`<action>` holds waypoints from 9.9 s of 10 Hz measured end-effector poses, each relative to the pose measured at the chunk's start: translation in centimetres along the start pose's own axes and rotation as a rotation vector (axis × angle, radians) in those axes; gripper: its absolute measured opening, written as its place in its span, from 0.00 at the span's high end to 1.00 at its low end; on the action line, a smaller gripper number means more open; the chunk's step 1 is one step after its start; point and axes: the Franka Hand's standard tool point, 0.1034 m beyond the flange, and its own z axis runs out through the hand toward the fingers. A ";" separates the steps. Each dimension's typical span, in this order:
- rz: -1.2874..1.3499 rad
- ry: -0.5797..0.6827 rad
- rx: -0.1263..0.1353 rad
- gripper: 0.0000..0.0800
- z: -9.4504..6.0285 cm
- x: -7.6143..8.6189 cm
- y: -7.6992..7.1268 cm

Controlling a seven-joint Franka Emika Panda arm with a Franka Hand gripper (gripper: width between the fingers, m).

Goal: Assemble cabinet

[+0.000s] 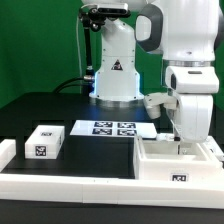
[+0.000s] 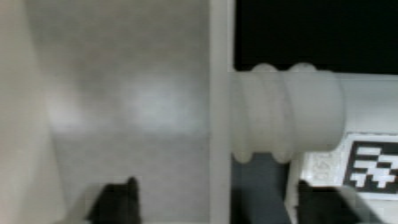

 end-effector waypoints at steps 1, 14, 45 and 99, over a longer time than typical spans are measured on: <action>0.000 0.000 0.000 0.29 0.0 0.0 0.0; 0.035 -0.032 -0.016 0.19 -5.3 0.0 -1.3; 0.084 -0.018 0.061 0.92 -2.8 5.0 -8.5; 0.086 -0.055 0.090 0.92 -4.3 0.2 -6.1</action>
Offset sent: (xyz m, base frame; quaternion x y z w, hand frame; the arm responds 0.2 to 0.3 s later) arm 0.0000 0.0000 0.0000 0.0000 0.0000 0.0000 1.0000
